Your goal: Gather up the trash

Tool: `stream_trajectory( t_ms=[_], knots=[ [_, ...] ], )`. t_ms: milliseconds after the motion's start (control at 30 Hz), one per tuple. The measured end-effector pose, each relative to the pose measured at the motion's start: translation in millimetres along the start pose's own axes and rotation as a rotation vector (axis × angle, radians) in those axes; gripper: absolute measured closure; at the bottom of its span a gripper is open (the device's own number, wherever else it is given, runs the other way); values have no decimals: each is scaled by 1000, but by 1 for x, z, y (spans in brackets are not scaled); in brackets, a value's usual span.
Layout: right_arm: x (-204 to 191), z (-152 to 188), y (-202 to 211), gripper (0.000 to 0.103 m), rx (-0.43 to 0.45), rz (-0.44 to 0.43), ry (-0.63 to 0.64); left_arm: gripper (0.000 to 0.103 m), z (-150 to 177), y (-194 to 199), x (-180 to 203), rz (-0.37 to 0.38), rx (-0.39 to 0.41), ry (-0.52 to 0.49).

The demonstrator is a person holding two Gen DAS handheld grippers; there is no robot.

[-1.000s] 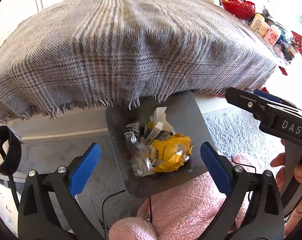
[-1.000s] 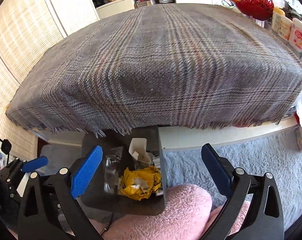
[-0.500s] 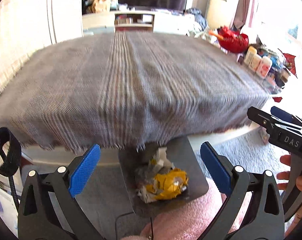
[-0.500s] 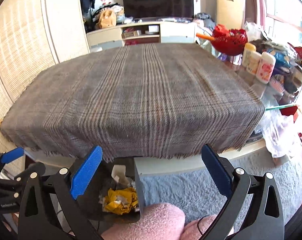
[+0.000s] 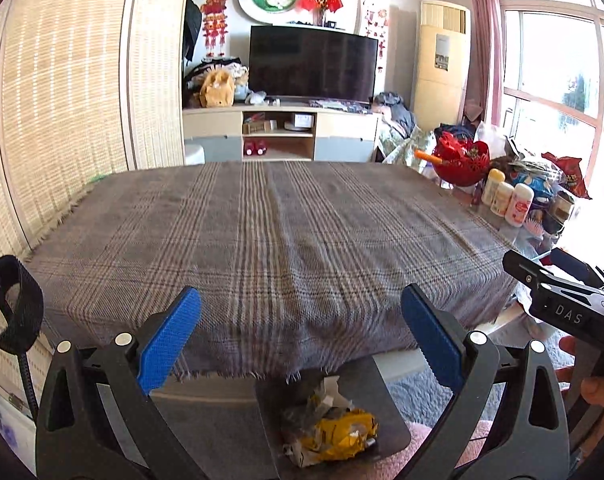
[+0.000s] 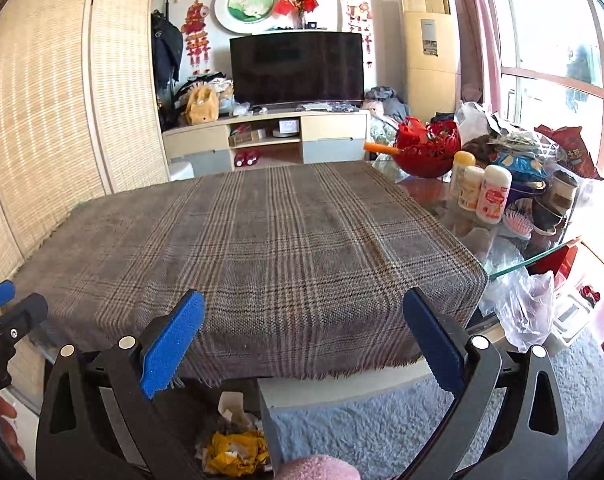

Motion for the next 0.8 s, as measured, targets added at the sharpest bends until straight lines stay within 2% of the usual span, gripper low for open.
stream_trajectory(
  t_ms=[233, 467, 633, 800],
  knots=[
    [-6, -15, 26, 3, 102, 45, 60, 8, -12, 14, 0, -23, 66, 7],
    [-8, -22, 48, 3, 184, 13, 55, 8, -19, 32, 0, -56, 136, 6],
    [-6, -18, 49, 3, 189, -6, 23, 8, -19, 43, 2, -71, 178, -10],
    [-8, -14, 52, 3, 189, -4, 21, 8, -17, 45, 7, -64, 180, -19]
  ],
)
Point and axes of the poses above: each gripper's, at about its wrist camera, not at the fingertips, and y roughly against the way its jaws point, x to its right, z to its underside, the point moved 1 cm from there along -y, roughly the way its jaws point, and after that the axes turned 5 degrees about -y, right-handed, at the moved point
